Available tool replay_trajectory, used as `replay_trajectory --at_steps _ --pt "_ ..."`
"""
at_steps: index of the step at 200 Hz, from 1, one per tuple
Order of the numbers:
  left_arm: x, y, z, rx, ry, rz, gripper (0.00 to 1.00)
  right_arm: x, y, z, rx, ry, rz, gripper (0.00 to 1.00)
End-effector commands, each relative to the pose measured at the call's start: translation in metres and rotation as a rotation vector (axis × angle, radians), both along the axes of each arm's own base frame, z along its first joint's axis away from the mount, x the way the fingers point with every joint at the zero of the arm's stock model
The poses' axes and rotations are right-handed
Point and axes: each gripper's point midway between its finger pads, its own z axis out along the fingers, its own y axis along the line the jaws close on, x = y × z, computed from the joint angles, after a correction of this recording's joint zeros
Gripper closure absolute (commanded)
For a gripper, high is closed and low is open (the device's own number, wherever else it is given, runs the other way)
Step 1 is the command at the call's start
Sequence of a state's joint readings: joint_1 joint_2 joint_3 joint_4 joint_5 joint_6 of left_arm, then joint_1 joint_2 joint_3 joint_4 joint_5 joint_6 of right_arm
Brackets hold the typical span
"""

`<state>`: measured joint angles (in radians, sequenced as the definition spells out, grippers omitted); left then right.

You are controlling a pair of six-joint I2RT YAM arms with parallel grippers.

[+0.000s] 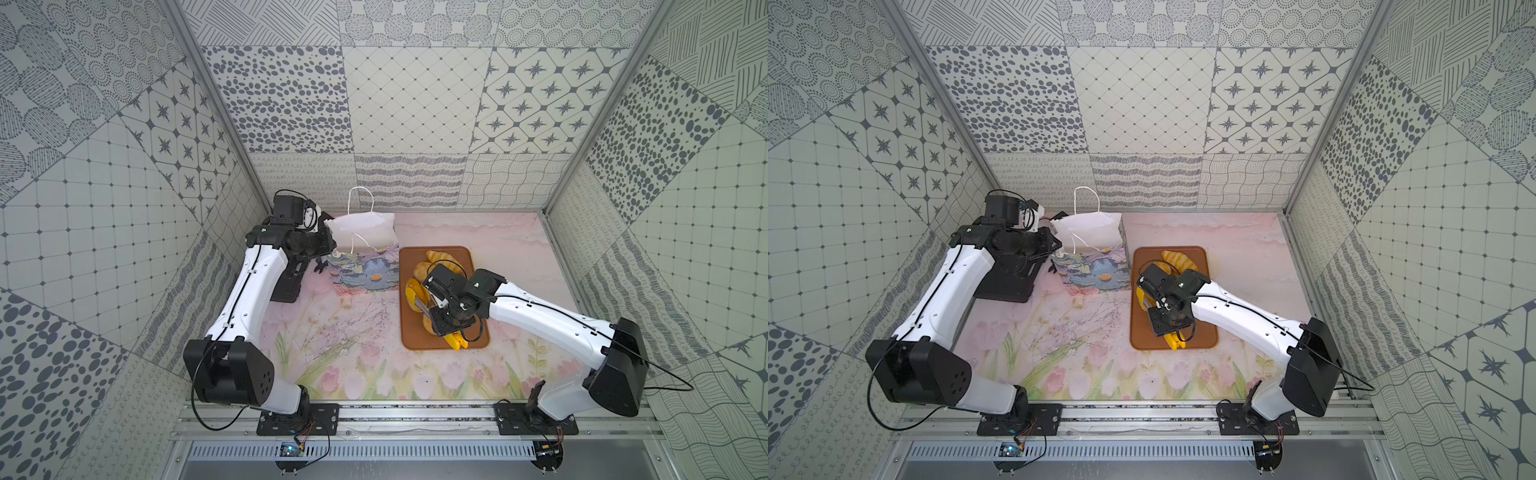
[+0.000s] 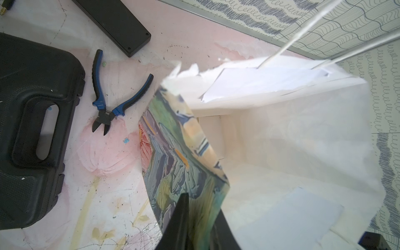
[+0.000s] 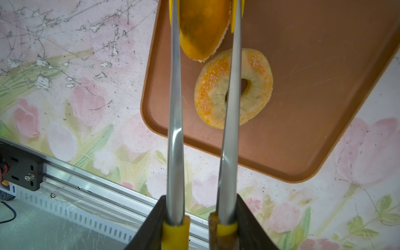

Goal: Pack bread into a paper bag
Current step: Pick up the fake bread from the plate.

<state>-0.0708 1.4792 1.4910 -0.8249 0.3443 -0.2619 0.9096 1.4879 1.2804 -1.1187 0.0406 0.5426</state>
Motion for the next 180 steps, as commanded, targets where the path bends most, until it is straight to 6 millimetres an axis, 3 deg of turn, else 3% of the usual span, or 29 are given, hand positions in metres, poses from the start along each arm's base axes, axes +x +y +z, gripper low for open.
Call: replay_trajectory --at_steps 1,28,55,84,121,151,180 --pt "0.003 0.0 0.001 0.008 -0.008 -0.01 0.82 0.006 -0.002 0.025 0.039 -0.084 -0.006 0.57" --pt "0.004 -0.001 0.003 0.005 -0.01 -0.011 0.83 0.003 -0.018 0.049 0.056 -0.137 -0.037 0.58" --pt "0.005 -0.002 0.003 0.0 -0.011 -0.013 0.83 0.003 -0.027 0.09 0.087 -0.204 -0.057 0.58" --pt "0.005 -0.003 0.003 -0.006 -0.012 -0.014 0.83 0.012 -0.024 0.139 0.147 -0.295 -0.045 0.58" --pt "0.003 -0.003 0.001 -0.003 -0.011 -0.018 0.83 0.027 -0.006 0.2 0.235 -0.404 -0.01 0.58" --pt "0.003 -0.002 0.003 -0.001 -0.017 -0.018 0.83 0.043 0.014 0.228 0.243 -0.46 0.036 0.58" --pt "0.002 -0.002 0.005 0.0 -0.022 -0.019 0.83 0.055 0.04 0.234 0.262 -0.461 0.086 0.58"
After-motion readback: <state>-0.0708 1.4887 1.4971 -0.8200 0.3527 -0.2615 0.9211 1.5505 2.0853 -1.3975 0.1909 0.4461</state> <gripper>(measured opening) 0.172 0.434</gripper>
